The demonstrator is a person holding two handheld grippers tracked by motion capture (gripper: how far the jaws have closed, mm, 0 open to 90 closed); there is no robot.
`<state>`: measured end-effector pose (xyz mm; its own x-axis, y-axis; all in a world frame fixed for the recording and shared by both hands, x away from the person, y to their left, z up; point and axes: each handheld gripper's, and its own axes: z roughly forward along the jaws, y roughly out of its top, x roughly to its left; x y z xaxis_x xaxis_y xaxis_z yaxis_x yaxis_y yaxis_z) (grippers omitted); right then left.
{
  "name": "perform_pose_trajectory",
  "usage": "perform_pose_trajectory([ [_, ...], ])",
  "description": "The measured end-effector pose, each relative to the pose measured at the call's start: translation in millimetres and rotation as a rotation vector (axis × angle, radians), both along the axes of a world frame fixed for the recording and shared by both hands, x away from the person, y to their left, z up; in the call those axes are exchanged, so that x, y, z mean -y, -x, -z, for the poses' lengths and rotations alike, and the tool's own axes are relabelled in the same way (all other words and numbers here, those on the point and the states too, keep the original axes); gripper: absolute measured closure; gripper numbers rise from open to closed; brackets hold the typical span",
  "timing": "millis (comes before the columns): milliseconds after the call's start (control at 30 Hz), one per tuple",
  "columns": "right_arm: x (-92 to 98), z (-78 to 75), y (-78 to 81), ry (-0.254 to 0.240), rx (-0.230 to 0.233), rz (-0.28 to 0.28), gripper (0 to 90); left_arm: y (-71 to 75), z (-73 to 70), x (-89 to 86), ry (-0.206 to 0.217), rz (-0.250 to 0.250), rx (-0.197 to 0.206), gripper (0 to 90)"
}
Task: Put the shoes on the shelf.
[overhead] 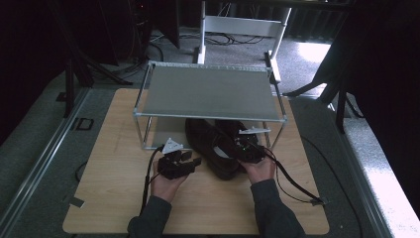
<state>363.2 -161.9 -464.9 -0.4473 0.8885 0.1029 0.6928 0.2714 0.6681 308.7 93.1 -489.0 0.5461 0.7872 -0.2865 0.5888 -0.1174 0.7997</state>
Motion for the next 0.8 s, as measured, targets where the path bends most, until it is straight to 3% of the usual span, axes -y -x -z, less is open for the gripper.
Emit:
perform_pose_trajectory([
  [233,-7.8,-6.5,-4.5,-0.029,0.009,0.043,80.9,-3.4,-0.1,8.1,-0.01,0.004,0.008,52.3],
  [367,-13.6,-10.2,-3.9,-0.012,0.031,0.059,80.8,-4.0,-1.6,11.8,-0.018,0.011,0.013,52.3],
  [467,-20.5,-14.5,-6.3,-0.03,0.048,0.08,80.8,-4.9,-4.1,19.1,-0.032,0.022,0.032,52.3],
  [800,-35.9,-5.3,-7.4,-0.074,0.116,0.17,80.6,-14.8,1.4,29.0,-0.082,0.014,0.042,54.3],
])
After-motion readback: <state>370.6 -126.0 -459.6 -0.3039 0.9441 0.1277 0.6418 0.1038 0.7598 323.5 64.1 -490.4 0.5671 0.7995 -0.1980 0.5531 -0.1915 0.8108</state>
